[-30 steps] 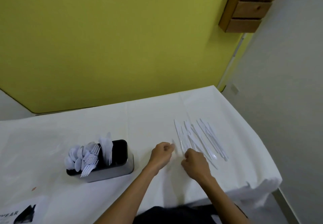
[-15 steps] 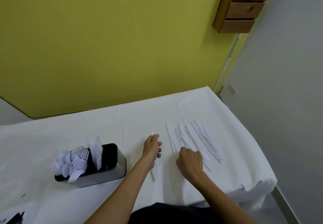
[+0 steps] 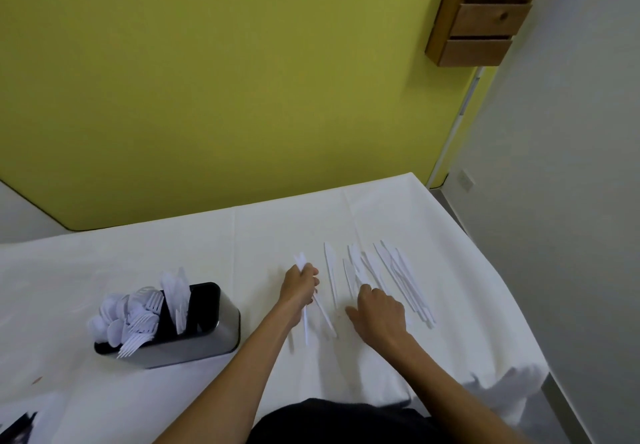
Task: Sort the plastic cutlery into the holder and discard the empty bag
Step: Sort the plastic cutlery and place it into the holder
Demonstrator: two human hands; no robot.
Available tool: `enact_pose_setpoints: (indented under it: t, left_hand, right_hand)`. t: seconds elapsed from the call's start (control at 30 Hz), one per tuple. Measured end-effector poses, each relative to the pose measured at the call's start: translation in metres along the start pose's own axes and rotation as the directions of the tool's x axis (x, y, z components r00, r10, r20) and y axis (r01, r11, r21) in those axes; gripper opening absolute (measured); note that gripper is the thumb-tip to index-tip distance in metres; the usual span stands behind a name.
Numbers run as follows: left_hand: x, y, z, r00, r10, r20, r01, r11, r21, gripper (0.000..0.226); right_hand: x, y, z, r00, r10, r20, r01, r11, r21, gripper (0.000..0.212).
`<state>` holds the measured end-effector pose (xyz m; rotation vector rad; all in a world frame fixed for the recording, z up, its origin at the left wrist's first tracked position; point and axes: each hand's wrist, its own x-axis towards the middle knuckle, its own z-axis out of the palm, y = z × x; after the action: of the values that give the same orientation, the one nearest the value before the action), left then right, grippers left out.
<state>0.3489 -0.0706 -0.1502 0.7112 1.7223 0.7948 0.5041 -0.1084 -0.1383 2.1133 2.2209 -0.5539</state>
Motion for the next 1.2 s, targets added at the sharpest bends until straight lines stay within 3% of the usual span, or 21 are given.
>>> enact_pose_setpoints:
  t: [0.07, 0.2, 0.33, 0.53, 0.7, 0.8, 0.87, 0.93, 1.07, 1.2]
  left_hand:
    - [0.002, 0.001, -0.005, 0.999, -0.04, -0.006, 0.039, 0.996, -0.083, 0.026]
    - [0.001, 0.002, -0.011, 0.997, -0.077, 0.002, 0.076, 0.98, -0.183, 0.027]
    - [0.005, -0.003, -0.016, 0.998, -0.058, -0.004, 0.057, 0.987, -0.147, 0.031]
    - [0.011, -0.006, -0.013, 0.998, -0.057, 0.006, 0.058, 0.995, -0.076, 0.034]
    - [0.007, -0.001, 0.001, 0.998, -0.061, 0.009, 0.06, 0.996, 0.062, 0.036]
    - [0.005, -0.003, 0.014, 0.999, -0.043, 0.02, 0.042, 0.998, 0.054, 0.028]
    - [0.005, -0.003, 0.019, 0.999, -0.035, 0.018, 0.035, 0.999, 0.012, 0.02]
    - [0.004, -0.004, 0.022, 0.999, -0.047, -0.002, 0.047, 0.997, -0.06, 0.014]
    - [0.003, -0.008, 0.024, 0.991, -0.136, 0.018, 0.136, 0.959, -0.249, 0.013]
    - [-0.002, -0.003, 0.026, 0.989, -0.139, 0.06, 0.15, 0.947, -0.284, 0.008]
  right_hand:
    - [0.0, 0.003, 0.004, 0.999, 0.006, 0.041, -0.004, 0.999, -0.041, 0.013]
    - [0.012, -0.005, 0.002, 0.999, 0.011, 0.038, -0.011, 1.0, 0.004, 0.032]
    - [0.027, -0.021, -0.001, 1.0, -0.021, -0.007, 0.021, 0.999, 0.045, 0.021]
    - [0.036, -0.034, -0.003, 0.985, -0.069, 0.161, 0.072, 0.997, -0.013, 0.033]
    - [0.021, -0.023, -0.012, 0.961, -0.162, 0.223, 0.121, 0.975, 0.188, 0.034]
    - [0.003, -0.012, -0.014, 0.951, -0.228, 0.207, 0.173, 0.952, 0.254, 0.031]
    - [-0.003, 0.002, -0.012, 0.973, -0.182, 0.143, 0.147, 0.963, 0.226, 0.047]
    - [-0.004, 0.016, -0.011, 0.997, -0.063, 0.054, 0.057, 0.994, 0.094, 0.054]
    - [-0.003, 0.022, -0.006, 0.999, 0.038, 0.025, -0.038, 0.999, -0.006, 0.03]
    - [0.008, 0.017, -0.014, 0.994, 0.055, 0.095, -0.055, 0.999, -0.002, 0.035]
